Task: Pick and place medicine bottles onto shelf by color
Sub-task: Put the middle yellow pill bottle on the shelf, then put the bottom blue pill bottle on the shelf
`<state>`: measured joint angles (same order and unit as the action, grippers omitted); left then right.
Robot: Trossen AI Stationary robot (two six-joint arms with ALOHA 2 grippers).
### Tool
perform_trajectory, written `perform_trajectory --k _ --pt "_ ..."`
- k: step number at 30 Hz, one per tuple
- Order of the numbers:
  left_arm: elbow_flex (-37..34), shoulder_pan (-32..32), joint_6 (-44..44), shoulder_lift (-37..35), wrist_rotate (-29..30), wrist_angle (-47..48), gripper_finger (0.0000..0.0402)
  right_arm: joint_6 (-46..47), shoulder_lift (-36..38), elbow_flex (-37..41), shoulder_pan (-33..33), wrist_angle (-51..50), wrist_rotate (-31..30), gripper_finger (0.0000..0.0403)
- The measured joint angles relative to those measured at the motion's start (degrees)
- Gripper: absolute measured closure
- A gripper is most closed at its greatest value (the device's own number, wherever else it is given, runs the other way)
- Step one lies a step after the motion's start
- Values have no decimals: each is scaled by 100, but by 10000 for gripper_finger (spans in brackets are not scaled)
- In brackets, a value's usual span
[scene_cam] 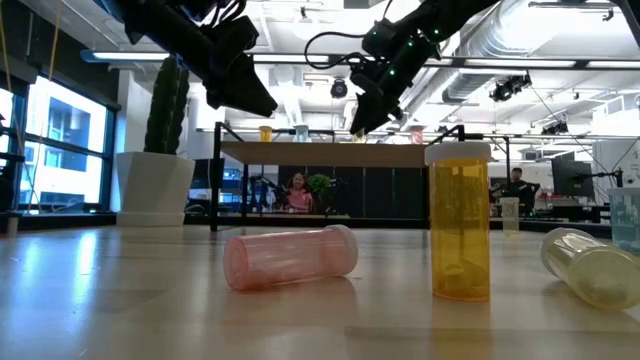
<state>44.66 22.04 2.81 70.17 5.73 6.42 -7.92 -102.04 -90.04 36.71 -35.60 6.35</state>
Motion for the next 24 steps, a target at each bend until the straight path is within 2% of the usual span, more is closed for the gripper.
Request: perform_trajectory --k 12,17,24 --pt "0 0 0 0 0 43 240 -7 50 0 0 243 0 229" --pt "0 -3 0 -7 -8 377 240 7 282 -2 0 261 0 229" --pt "0 -15 294 -9 -355 961 240 6 624 -9 -82 266 2 229"
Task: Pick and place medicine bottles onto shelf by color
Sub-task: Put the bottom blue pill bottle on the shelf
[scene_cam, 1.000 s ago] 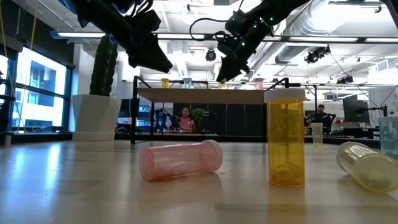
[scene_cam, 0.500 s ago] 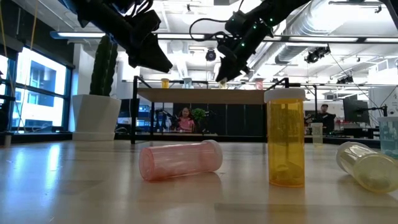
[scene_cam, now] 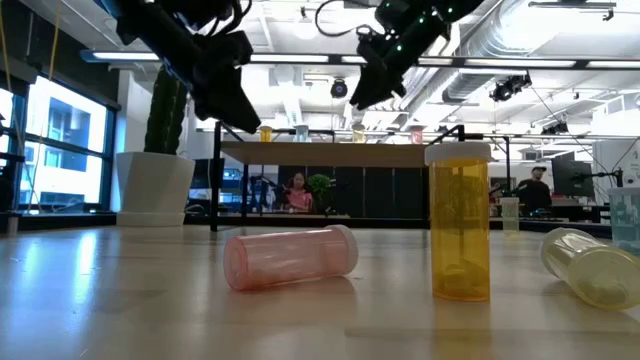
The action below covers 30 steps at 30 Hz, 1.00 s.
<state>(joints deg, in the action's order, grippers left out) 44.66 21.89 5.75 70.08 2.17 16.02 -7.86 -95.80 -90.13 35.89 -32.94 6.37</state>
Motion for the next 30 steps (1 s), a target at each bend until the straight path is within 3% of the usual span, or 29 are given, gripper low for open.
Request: perform_trajectory --k 8,17,30 --pt "0 -339 487 -2 -487 828 240 -10 359 -2 -205 -15 7 229" --pt "0 -1295 1674 -2 -563 1988 240 -162 438 -4 -580 34 18 229" --pt "0 -3309 4608 -4 -557 2796 240 -161 434 -4 -831 15 9 229"
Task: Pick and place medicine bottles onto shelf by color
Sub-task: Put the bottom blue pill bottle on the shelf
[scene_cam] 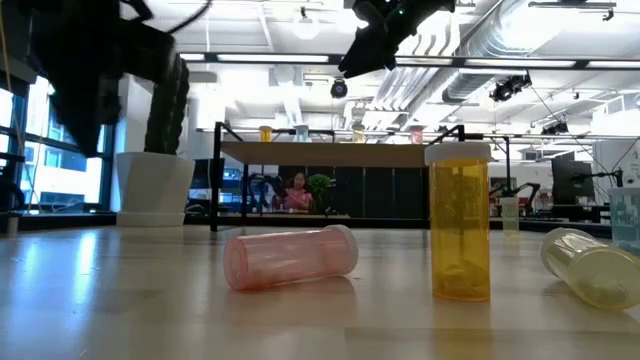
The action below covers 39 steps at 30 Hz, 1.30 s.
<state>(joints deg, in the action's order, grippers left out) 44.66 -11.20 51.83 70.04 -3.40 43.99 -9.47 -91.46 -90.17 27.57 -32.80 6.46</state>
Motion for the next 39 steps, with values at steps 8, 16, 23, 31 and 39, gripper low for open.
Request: perform_trajectory --k 8,16,23,31,39 --pt "0 -1194 2407 0 44 -5 240 0 -2 0 0 0 -13 229" --pt "1 -2152 4419 36 546 -97 240 0 -4 0 0 0 -12 229" --pt "2 -2877 5607 389 752 -446 240 -2 -4 0 0 4 -11 229" --pt "2 -3410 6516 969 752 -1003 240 -33 -4 0 0 4 -9 229" --pt "4 -3518 6801 1387 643 -1123 240 -153 -4 0 0 2 -9 229"
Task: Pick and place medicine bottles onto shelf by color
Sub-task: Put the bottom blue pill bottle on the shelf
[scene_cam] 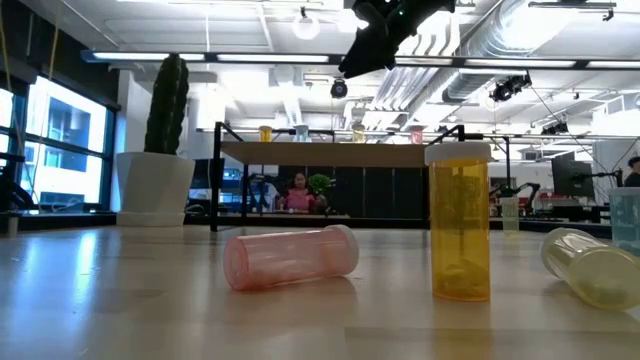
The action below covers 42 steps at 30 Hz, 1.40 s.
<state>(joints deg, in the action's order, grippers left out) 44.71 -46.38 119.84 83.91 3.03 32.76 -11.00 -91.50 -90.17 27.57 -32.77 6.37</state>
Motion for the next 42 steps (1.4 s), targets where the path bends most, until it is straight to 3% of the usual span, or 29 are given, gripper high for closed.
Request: perform_trajectory --k 11,22,31,38,42 --pt "0 24 40 489 -66 -457 240 -88 0 0 0 64 4 229" --pt "-2 27 203 630 -110 -312 240 -107 -2 0 0 85 13 229" --pt "15 29 96 818 -584 47 269 -107 0 0 0 85 13 229" --pt "4 17 12 768 -390 65 306 -107 0 0 0 85 9 229" --pt "-9 -1 -180 661 243 107 312 -107 -2 0 0 85 9 229"
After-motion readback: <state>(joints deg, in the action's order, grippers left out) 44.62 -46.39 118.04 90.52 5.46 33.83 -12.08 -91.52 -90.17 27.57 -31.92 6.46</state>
